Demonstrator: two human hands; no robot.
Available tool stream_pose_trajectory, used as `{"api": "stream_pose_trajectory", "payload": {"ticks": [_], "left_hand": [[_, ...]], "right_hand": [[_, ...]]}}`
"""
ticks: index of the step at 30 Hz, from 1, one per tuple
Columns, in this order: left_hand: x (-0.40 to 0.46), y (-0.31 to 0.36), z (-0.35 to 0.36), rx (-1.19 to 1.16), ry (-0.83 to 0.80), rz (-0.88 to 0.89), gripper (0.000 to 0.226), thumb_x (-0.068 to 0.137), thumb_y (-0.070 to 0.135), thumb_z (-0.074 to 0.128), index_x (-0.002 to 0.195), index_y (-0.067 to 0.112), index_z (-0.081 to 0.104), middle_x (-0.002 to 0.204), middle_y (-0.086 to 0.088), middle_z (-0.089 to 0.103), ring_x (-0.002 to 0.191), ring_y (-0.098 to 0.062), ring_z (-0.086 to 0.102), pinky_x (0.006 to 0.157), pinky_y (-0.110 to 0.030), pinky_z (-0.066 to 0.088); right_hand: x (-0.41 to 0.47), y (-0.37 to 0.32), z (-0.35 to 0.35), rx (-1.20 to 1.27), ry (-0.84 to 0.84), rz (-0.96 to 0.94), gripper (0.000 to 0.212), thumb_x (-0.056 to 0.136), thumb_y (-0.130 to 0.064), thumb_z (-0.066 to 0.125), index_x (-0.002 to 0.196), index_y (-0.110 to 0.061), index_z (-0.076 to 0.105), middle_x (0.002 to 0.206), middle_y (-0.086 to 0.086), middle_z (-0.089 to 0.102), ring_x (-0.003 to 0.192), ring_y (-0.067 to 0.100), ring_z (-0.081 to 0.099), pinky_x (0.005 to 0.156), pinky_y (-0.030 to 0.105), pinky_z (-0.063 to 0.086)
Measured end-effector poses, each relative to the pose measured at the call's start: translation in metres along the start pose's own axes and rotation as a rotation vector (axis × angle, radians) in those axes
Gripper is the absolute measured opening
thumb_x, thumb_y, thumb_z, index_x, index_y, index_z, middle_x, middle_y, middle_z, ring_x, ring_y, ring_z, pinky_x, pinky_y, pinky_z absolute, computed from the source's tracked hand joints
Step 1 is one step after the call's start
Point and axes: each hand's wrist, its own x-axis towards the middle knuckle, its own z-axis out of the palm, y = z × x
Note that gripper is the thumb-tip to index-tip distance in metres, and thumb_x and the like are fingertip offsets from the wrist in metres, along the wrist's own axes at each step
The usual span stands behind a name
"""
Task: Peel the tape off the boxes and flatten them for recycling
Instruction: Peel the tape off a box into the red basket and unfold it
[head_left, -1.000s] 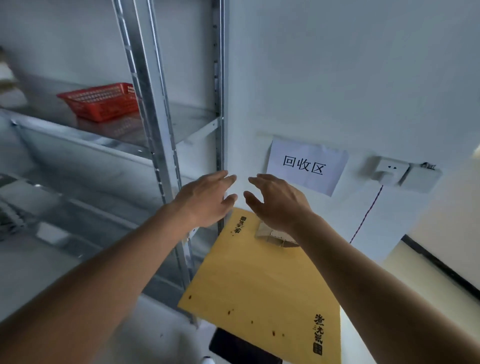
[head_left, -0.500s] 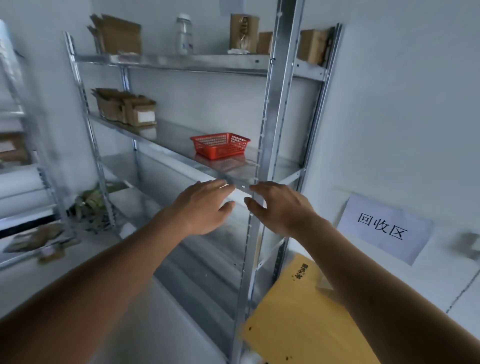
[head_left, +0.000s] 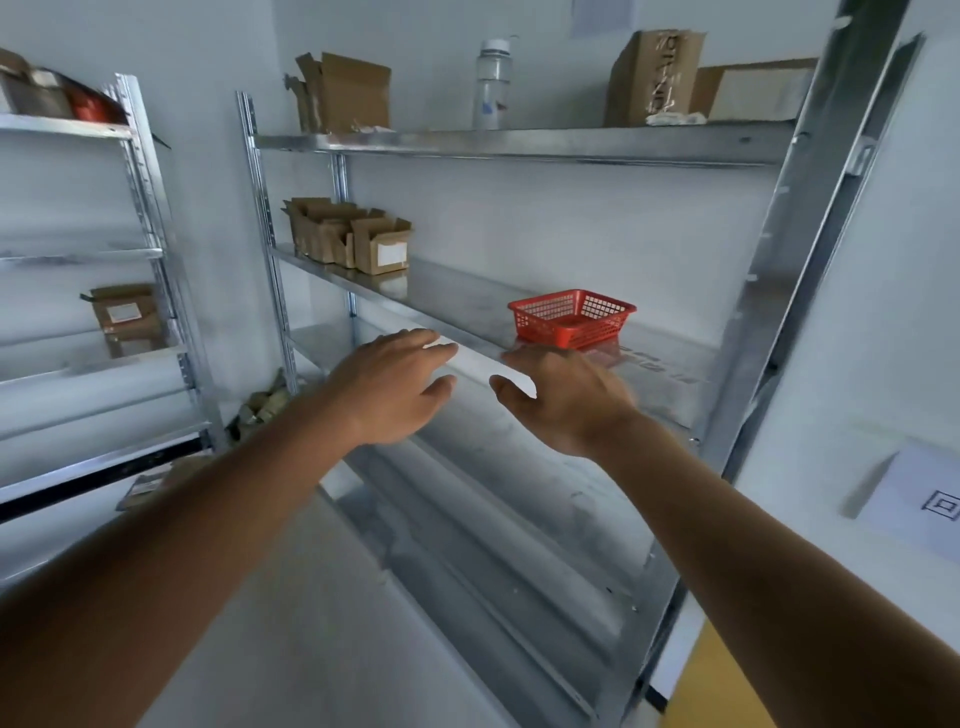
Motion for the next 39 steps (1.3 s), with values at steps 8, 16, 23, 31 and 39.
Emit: {"api": "stream_pose_trajectory", "payload": {"ticks": [8, 16, 23, 31, 39], "left_hand": [[0.076, -0.097, 0.026, -0.012, 0.031, -0.025, 0.055, 0.109, 0.046, 0.038, 0.160, 0.025, 0.036, 0.169, 0.000, 0.028, 0.154, -0.021, 0.027, 0.124, -0.045, 0.028], [0.189, -0.199, 0.077, 0.009, 0.018, -0.069, 0.055, 0.108, 0.046, 0.040, 0.158, 0.023, 0.039, 0.167, -0.002, 0.032, 0.153, -0.022, 0.030, 0.122, -0.047, 0.033], [0.270, -0.284, 0.110, -0.026, 0.022, -0.099, 0.056, 0.107, 0.047, 0.044, 0.158, 0.025, 0.040, 0.165, -0.001, 0.036, 0.151, -0.023, 0.035, 0.121, -0.046, 0.035], [0.363, -0.395, 0.141, -0.055, 0.059, -0.038, 0.050, 0.106, 0.046, 0.047, 0.152, 0.025, 0.046, 0.159, 0.001, 0.045, 0.143, -0.023, 0.045, 0.113, -0.043, 0.040], [0.460, -0.506, 0.169, -0.092, -0.009, 0.087, 0.048, 0.107, 0.043, 0.048, 0.152, 0.026, 0.046, 0.157, 0.006, 0.047, 0.140, -0.018, 0.049, 0.111, -0.047, 0.047]], "right_hand": [[0.119, -0.010, 0.049, 0.003, 0.015, -0.034, 0.046, 0.103, -0.055, 0.044, 0.140, -0.031, 0.057, 0.137, -0.004, 0.063, 0.122, 0.025, 0.060, 0.095, 0.042, 0.051], [0.269, 0.006, 0.123, 0.061, -0.017, -0.082, 0.053, 0.104, -0.058, 0.039, 0.148, -0.030, 0.050, 0.147, -0.004, 0.057, 0.129, 0.023, 0.057, 0.103, 0.040, 0.048], [0.388, 0.013, 0.172, 0.081, -0.011, -0.103, 0.051, 0.104, -0.058, 0.040, 0.145, -0.032, 0.053, 0.147, -0.006, 0.057, 0.128, 0.021, 0.057, 0.100, 0.036, 0.046], [0.520, 0.001, 0.242, 0.060, 0.012, -0.041, 0.044, 0.104, -0.058, 0.041, 0.139, -0.037, 0.056, 0.142, -0.008, 0.061, 0.124, 0.020, 0.060, 0.085, 0.028, 0.037], [0.638, -0.019, 0.293, 0.040, 0.011, 0.084, 0.053, 0.103, -0.061, 0.040, 0.146, -0.033, 0.051, 0.152, -0.008, 0.053, 0.133, 0.021, 0.055, 0.102, 0.036, 0.046]]}}
